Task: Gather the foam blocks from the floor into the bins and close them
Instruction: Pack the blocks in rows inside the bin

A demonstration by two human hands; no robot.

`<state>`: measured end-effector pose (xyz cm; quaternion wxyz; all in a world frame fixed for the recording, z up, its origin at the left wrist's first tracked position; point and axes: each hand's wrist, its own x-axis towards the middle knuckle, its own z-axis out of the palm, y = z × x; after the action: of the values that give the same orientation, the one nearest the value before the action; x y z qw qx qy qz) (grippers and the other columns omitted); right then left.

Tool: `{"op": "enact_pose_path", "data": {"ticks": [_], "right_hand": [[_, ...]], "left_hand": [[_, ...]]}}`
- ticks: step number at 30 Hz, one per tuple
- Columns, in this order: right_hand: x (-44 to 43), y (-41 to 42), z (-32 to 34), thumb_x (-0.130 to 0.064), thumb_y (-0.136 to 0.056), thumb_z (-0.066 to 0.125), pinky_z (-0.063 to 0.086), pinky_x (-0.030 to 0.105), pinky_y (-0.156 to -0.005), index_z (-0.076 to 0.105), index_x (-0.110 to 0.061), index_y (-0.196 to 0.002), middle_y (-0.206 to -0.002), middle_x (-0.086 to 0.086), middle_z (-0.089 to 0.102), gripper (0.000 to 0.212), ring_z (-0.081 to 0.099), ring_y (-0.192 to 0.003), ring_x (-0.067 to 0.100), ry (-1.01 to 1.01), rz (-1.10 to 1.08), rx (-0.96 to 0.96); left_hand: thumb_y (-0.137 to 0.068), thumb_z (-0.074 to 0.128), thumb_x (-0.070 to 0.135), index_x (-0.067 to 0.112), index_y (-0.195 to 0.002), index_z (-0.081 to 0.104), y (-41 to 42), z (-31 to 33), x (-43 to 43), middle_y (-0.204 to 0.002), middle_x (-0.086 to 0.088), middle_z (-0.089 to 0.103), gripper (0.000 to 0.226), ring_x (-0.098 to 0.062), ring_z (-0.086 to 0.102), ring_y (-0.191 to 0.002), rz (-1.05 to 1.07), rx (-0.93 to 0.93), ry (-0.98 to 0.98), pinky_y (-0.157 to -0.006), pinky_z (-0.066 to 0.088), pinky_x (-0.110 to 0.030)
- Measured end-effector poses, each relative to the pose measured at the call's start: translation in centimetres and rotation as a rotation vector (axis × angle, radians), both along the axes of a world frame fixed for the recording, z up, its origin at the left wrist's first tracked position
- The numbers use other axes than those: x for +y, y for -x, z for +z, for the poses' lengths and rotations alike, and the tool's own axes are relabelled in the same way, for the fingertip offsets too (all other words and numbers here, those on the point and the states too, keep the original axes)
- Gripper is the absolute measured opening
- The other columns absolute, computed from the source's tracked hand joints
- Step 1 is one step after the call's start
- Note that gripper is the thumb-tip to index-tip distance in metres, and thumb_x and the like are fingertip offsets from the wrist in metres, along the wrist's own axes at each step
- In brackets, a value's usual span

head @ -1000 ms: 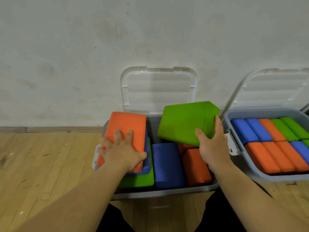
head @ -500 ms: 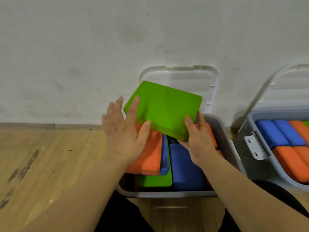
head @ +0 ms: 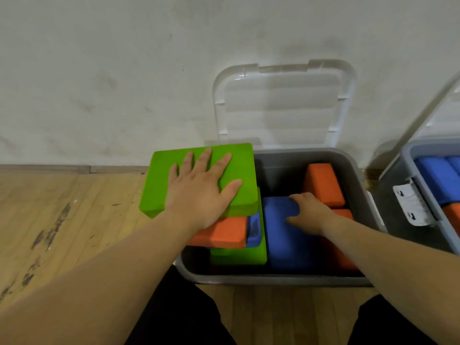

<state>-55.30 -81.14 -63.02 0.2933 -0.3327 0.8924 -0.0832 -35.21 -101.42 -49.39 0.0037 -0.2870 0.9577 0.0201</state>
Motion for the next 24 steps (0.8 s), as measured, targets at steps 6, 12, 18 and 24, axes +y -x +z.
{"op": "enact_pose_path", "data": {"ticks": [6,12,18,24], "right_hand": [[-5.3,4.8,-6.1,-0.057,-0.069,0.084,0.030,0.044,-0.122,0.016,-0.019,-0.163,-0.164,0.018,0.024,0.123,0.027,-0.150,0.039,-0.182,0.179,0.021],[-7.4,6.2,-8.4,-0.071,-0.057,0.085,0.025,0.054,-0.122,0.003,-0.027,-0.164,-0.168,0.015,0.019,0.142,0.023,-0.152,0.039,-0.329,0.271,-0.027],[-7.5,5.9,-3.0,-0.065,-0.060,0.090,0.044,0.044,-0.111,0.012,-0.031,-0.163,-0.154,0.019,0.034,0.134,0.046,-0.138,0.042,-0.259,0.375,-0.009],[-4.8,5.0,2.8,-0.089,-0.054,0.071,0.043,0.046,-0.109,0.003,-0.053,-0.159,-0.150,0.016,0.044,0.130,0.044,-0.133,0.041,-0.293,0.463,0.040]], "left_hand": [[-0.083,0.006,0.086,0.054,-0.158,0.012,0.9,-0.4,-0.2,-0.170,0.006,0.017,0.081,-0.030,0.014,-0.156,0.014,0.013,0.037,-0.124,0.017,-0.056],[-0.082,0.007,0.086,0.055,-0.157,0.017,-0.6,-1.0,-2.0,-0.169,0.005,0.022,0.081,-0.029,0.019,-0.155,0.045,0.071,0.010,-0.124,0.019,-0.051],[-0.082,0.008,0.085,0.055,-0.157,0.017,-0.5,-1.0,-1.6,-0.168,0.005,0.024,0.082,-0.029,0.020,-0.155,0.044,0.066,0.024,-0.123,0.020,-0.051],[-0.082,0.006,0.085,0.054,-0.157,0.016,-0.6,-0.9,-1.3,-0.169,0.004,0.022,0.082,-0.030,0.019,-0.155,0.042,0.050,0.026,-0.123,0.020,-0.052]]}}
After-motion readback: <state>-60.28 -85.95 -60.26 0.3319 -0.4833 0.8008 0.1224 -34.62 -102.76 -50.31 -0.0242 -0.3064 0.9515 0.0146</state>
